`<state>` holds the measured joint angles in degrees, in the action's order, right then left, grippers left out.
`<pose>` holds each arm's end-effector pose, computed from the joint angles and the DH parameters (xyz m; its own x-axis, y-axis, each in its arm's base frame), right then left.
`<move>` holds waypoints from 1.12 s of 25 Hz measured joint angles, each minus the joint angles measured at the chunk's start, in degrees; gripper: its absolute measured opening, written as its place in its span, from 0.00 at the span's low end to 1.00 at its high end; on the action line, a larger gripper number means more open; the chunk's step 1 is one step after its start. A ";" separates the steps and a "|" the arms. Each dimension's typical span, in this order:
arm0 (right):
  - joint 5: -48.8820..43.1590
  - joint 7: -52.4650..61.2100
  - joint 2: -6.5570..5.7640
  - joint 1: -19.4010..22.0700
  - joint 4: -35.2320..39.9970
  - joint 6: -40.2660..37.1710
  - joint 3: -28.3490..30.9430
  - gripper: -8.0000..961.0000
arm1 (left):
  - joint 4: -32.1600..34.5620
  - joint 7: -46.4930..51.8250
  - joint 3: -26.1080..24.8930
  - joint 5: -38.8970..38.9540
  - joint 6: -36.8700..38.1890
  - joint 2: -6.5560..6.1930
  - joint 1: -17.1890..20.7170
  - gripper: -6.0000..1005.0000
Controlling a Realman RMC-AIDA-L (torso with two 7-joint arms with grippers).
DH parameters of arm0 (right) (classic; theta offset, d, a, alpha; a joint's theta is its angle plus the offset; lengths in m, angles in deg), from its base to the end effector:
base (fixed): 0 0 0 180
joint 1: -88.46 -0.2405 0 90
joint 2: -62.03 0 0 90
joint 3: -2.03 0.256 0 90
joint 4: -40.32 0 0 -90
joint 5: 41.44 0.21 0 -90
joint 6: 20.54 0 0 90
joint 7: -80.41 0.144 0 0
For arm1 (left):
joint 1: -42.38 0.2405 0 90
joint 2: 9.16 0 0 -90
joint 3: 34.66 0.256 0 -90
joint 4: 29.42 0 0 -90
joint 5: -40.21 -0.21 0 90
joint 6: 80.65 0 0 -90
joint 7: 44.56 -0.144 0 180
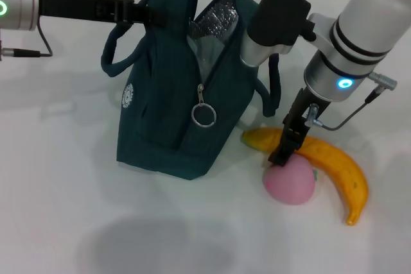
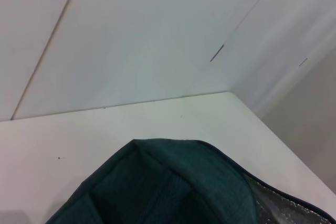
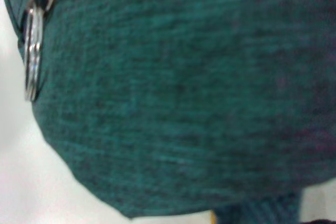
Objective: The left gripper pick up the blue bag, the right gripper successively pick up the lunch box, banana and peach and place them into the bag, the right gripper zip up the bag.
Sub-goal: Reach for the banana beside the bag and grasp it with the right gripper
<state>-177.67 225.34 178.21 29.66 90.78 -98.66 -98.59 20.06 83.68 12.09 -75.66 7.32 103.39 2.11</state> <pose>0.1139 0.3812 -0.0802 0.8061 -0.3617 0.4683 -0.2712 -0.9292 -0.2509 -0.1944 0.3981 0.0610 0.5653 0.7043 0.4295 0.7792 -0.6268 0.0023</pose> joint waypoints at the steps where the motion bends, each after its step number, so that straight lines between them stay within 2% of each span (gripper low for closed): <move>1: 0.03 0.00 0.00 0.07 -0.04 0.01 -0.04 0.86 | 0.00 0.00 0.00 0.00 0.00 0.02 -0.04 0.05; 14: -0.45 0.20 0.00 0.35 -2.56 1.41 0.14 0.76 | 0.00 0.00 0.00 0.04 0.00 0.22 0.00 0.05; 19: -0.54 0.38 -0.19 0.07 -2.97 1.47 0.33 0.56 | 0.00 0.00 0.00 0.05 0.01 0.20 0.08 0.05; 23: -0.92 0.45 -0.39 -0.02 -2.62 1.47 1.32 0.52 | 0.00 0.00 0.00 0.04 0.00 0.08 0.10 0.05; 28: -3.10 0.26 -0.61 0.50 -2.53 1.06 6.39 0.50 | 0.00 0.00 0.00 0.03 0.01 0.02 0.00 0.05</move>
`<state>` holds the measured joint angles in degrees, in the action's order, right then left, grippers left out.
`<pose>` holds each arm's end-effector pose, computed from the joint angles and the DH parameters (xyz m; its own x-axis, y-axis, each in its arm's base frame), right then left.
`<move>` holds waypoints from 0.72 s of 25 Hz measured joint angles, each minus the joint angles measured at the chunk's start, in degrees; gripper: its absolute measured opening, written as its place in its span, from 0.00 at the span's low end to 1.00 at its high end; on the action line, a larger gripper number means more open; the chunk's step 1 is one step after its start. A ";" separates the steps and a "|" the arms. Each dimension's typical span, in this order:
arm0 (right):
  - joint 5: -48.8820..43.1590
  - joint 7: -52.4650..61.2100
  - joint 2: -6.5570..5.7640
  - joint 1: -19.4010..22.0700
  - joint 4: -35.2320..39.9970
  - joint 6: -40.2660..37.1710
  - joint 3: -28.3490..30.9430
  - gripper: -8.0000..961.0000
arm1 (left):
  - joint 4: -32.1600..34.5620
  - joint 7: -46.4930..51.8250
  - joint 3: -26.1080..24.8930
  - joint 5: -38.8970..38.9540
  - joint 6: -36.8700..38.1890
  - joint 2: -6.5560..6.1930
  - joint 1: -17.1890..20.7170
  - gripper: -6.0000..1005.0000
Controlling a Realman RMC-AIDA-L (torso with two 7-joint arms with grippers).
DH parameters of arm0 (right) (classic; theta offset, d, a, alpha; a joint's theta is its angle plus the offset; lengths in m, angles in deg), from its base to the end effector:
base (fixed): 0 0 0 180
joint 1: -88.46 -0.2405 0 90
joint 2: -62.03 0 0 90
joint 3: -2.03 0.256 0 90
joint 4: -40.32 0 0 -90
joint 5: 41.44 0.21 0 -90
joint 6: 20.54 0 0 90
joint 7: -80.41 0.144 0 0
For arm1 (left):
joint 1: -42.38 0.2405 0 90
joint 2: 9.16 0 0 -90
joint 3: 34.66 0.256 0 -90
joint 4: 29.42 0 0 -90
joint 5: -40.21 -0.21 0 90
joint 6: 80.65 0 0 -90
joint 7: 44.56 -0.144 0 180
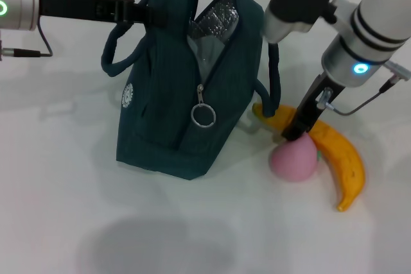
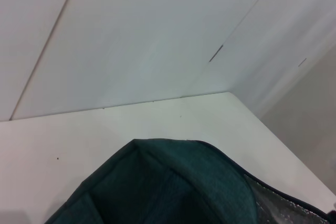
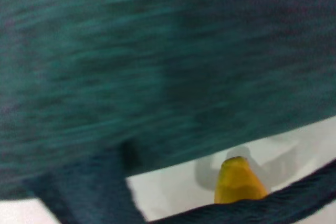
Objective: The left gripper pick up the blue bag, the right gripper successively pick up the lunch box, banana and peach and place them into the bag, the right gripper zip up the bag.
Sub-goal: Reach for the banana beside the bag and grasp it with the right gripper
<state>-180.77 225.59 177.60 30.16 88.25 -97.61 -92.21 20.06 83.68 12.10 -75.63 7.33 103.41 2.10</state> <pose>0.1269 0.3985 -0.0637 0.7874 -0.4585 0.4119 -0.3427 -0.8812 -0.3258 -0.1942 0.3981 0.0608 0.5653 0.7042 0.4296 0.7789 -0.6271 0.0030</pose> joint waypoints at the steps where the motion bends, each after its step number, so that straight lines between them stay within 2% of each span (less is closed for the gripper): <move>1: -0.05 -0.11 -0.11 0.09 0.01 -0.13 0.92 0.50 | 0.00 0.00 0.00 0.00 0.00 -0.04 0.05 0.05; 5: -0.13 -0.29 -0.36 0.43 0.09 -1.31 3.57 0.50 | 0.00 0.00 0.00 -0.01 0.00 -0.15 0.22 0.05; 12: -2.02 -0.31 0.35 1.07 -0.55 -2.73 3.40 0.50 | 0.00 0.00 0.00 -0.06 0.00 -0.17 -0.11 0.05; 18: -2.03 -0.15 0.02 1.89 -0.54 -2.05 3.76 0.50 | 0.00 0.00 0.00 -0.05 -0.04 -0.16 -0.15 0.05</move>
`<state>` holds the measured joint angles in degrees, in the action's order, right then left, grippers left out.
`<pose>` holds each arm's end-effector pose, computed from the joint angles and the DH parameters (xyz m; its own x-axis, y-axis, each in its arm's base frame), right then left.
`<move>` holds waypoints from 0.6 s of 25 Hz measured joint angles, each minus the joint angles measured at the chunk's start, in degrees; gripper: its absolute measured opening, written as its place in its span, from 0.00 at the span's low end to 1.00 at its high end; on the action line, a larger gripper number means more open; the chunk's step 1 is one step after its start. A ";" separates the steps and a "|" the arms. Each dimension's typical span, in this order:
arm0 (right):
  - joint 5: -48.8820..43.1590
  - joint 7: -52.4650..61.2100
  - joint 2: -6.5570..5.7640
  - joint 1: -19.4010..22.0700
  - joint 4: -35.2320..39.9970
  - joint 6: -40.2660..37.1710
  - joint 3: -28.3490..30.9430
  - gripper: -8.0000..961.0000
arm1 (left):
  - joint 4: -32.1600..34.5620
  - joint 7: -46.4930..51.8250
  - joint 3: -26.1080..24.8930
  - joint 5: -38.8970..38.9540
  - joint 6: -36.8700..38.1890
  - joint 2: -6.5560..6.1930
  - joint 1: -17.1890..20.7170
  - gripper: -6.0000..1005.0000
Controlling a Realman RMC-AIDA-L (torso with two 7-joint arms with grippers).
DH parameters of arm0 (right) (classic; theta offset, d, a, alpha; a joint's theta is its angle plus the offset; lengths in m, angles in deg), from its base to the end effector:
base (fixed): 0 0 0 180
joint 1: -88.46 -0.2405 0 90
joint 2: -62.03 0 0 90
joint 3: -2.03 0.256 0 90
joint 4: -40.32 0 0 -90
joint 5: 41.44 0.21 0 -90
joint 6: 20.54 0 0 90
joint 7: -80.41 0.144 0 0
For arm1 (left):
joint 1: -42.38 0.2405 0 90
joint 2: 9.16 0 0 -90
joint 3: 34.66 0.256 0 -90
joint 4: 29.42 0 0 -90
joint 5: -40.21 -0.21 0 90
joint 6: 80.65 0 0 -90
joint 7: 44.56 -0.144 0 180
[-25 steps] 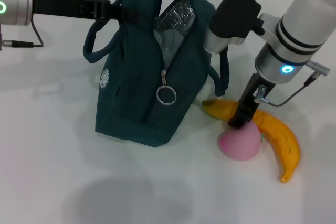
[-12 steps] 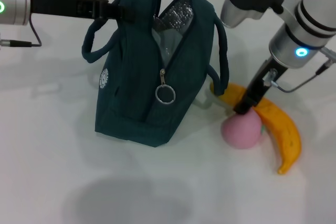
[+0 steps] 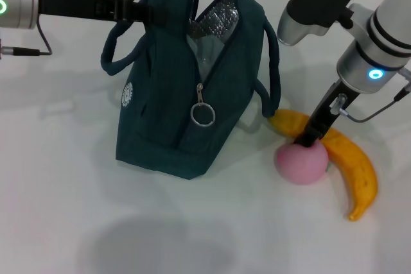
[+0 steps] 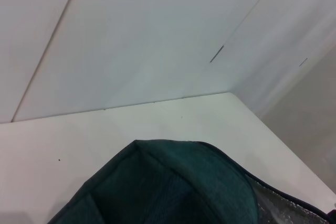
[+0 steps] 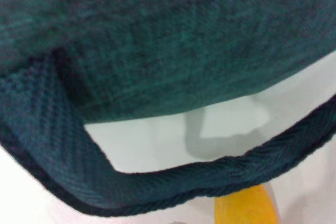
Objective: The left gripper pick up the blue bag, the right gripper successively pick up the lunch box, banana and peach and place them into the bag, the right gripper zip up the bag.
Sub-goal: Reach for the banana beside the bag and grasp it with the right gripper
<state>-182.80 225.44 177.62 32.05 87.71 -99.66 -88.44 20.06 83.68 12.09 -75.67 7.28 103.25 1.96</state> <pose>0.1446 0.3968 -0.0549 0.7505 -0.5209 0.4066 -0.4069 -0.8491 -0.3369 -0.1937 0.3990 0.0620 0.5679 0.7020 0.4298 0.7777 -0.6286 -0.0008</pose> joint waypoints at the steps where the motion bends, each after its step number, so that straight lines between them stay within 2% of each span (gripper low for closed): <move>1: -0.01 0.03 -0.07 0.12 0.00 0.25 0.03 0.50 | 0.00 0.00 0.00 0.00 0.00 0.00 0.00 0.05; 5: -1.12 0.14 -0.20 0.87 0.38 1.09 0.81 0.52 | 0.00 0.00 0.00 0.01 -0.03 0.00 0.05 0.05; 9: -1.14 -1.61 -0.20 2.54 2.20 0.50 5.96 0.57 | 0.00 0.00 0.00 -0.15 -0.05 0.00 0.00 0.05; 11: -0.86 -2.91 -0.19 3.53 3.58 -0.43 9.06 0.65 | 0.00 0.00 -0.01 -0.16 -0.06 0.00 -0.08 0.05; 14: -1.11 -3.07 -0.21 3.84 3.23 -0.49 9.74 0.76 | 0.00 0.00 0.00 -0.16 -0.27 -0.01 -0.14 0.05; 15: -1.26 -3.07 -0.21 3.90 2.89 -0.38 9.79 0.77 | 0.00 0.00 0.00 -0.15 -0.42 -0.03 -0.15 0.05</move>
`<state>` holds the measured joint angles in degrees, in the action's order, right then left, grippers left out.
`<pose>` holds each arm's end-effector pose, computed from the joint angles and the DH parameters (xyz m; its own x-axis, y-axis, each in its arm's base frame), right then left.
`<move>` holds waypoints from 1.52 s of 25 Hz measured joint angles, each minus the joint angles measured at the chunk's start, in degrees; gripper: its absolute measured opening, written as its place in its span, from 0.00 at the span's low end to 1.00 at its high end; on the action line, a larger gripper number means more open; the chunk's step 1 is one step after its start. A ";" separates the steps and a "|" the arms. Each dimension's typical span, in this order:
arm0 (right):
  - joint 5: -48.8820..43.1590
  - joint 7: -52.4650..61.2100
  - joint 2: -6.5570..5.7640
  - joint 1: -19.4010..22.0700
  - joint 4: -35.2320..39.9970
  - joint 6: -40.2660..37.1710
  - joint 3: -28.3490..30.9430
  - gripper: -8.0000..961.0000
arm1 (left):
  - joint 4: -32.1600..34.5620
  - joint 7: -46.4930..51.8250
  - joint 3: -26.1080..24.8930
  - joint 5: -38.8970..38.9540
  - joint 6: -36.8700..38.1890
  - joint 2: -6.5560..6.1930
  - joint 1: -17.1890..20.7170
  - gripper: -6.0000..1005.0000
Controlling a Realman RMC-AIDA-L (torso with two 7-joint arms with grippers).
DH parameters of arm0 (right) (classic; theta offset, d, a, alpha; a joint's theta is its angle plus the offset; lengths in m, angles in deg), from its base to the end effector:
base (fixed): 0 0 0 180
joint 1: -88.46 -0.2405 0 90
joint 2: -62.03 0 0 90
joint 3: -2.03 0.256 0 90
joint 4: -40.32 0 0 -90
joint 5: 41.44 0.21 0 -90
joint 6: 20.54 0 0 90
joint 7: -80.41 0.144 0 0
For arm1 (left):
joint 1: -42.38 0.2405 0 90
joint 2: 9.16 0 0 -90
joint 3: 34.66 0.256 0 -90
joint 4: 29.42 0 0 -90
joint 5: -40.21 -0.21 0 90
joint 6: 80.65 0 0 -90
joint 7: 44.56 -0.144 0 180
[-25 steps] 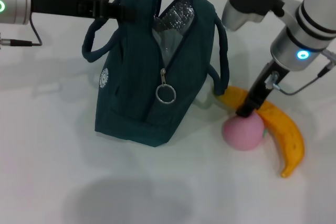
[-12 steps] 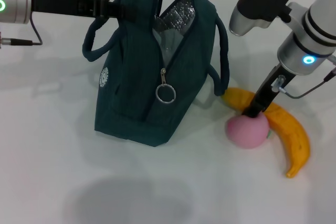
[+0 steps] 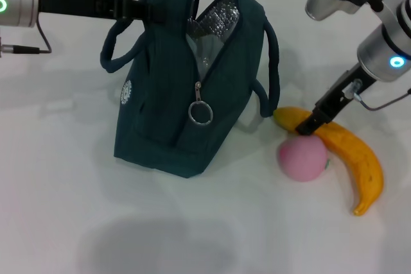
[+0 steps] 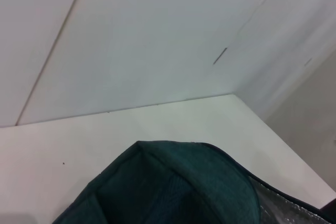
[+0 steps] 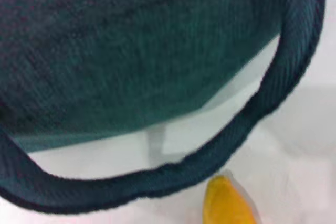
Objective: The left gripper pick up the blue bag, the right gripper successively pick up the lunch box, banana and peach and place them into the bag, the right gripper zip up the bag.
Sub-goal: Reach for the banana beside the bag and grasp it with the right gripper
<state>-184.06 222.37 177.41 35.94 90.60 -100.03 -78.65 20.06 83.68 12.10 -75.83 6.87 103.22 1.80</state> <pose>0.1568 0.4055 -0.0316 0.7621 -0.5851 0.2771 -0.4839 -0.7992 -0.3565 -0.1933 0.4005 0.0623 0.5696 0.6995 0.4317 0.7778 -0.6284 -0.0080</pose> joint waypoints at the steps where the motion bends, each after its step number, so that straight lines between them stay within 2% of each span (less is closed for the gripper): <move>1: -0.12 -0.02 0.00 0.05 -0.35 0.14 -0.01 0.77 | 0.01 0.00 0.00 0.03 -0.20 -0.03 -0.03 0.05; 5: -0.22 -0.58 0.19 0.55 -1.08 0.89 -0.58 0.77 | 0.02 0.00 0.00 0.10 -0.24 -0.05 -0.10 0.05; 12: 0.26 -0.85 -0.07 2.62 3.27 0.62 1.66 0.77 | 0.01 0.03 0.00 0.02 -0.25 -0.01 0.14 0.05; 19: 0.70 -1.16 0.17 2.87 3.63 0.61 1.67 0.76 | 0.00 0.00 0.02 -0.10 -0.23 0.11 0.15 0.05; 29: 1.42 -1.33 0.55 2.77 1.35 4.67 -2.52 0.76 | 0.00 -0.07 0.02 0.10 -0.04 0.31 0.42 0.05; 33: 0.81 -1.18 0.12 3.06 1.20 6.05 -2.03 0.76 | 0.00 -0.08 -0.01 0.11 0.01 0.28 0.55 0.05; 38: 0.05 -1.40 -0.12 3.82 1.76 5.52 1.31 0.76 | 0.00 -0.09 -0.01 0.11 0.10 0.17 0.55 0.05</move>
<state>-184.01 220.97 177.28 39.77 92.36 -94.52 -77.34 20.06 83.59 12.08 -75.72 6.97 103.39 2.35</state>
